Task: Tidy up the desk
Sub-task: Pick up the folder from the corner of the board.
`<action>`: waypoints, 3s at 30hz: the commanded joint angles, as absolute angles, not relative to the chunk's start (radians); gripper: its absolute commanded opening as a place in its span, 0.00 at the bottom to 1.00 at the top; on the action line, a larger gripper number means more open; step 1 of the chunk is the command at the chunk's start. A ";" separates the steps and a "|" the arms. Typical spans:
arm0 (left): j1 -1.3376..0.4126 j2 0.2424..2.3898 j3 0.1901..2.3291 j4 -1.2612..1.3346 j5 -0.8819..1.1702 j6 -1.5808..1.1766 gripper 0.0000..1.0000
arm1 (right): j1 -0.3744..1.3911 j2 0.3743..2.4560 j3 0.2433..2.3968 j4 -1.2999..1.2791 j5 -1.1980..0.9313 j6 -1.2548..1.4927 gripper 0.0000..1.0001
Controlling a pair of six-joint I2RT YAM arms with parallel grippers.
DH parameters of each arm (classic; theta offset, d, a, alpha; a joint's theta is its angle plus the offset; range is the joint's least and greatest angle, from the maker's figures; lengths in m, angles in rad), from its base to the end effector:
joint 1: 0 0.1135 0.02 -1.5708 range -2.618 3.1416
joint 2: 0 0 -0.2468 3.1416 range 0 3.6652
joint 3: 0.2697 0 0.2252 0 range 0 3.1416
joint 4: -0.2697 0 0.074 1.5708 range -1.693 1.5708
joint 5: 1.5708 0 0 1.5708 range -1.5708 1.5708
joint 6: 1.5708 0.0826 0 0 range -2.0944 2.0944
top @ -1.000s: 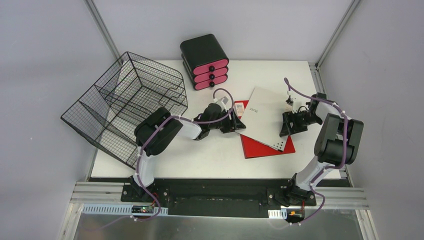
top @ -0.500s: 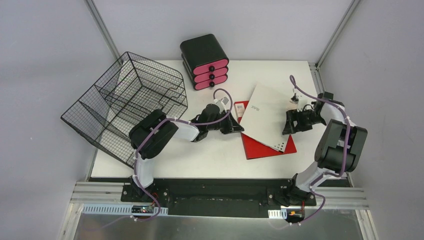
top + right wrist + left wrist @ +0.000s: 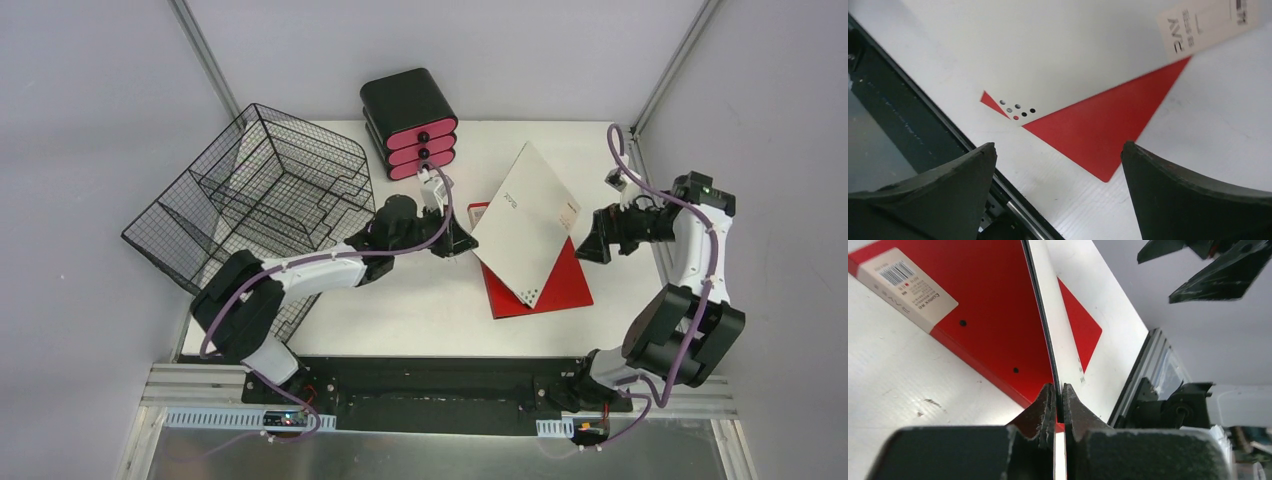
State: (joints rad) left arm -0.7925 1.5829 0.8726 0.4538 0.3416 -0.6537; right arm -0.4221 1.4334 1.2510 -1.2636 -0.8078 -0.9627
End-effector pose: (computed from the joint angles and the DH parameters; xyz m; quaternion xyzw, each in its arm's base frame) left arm 0.2425 -0.2854 0.2257 0.1577 0.7711 -0.4992 0.3623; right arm 0.2314 -0.0385 0.2475 -0.2687 0.8779 0.2653 0.2945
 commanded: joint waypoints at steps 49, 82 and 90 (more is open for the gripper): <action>-0.799 0.990 0.686 0.076 0.397 0.025 0.00 | -0.036 1.615 1.759 -1.762 -0.969 -1.693 0.58; -0.808 1.127 1.166 -0.194 0.683 0.131 0.95 | 0.310 1.401 1.777 -1.763 -0.670 -1.334 0.00; -0.852 1.313 1.309 -0.204 0.660 0.229 0.92 | 0.377 1.403 1.790 -1.762 -0.645 -1.282 0.00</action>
State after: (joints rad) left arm -0.8322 1.2633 1.2133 -0.1982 0.6254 0.1497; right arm 0.3614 1.4372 1.7477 -1.5719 -0.6468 -1.3319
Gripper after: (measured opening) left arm 0.948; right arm 0.032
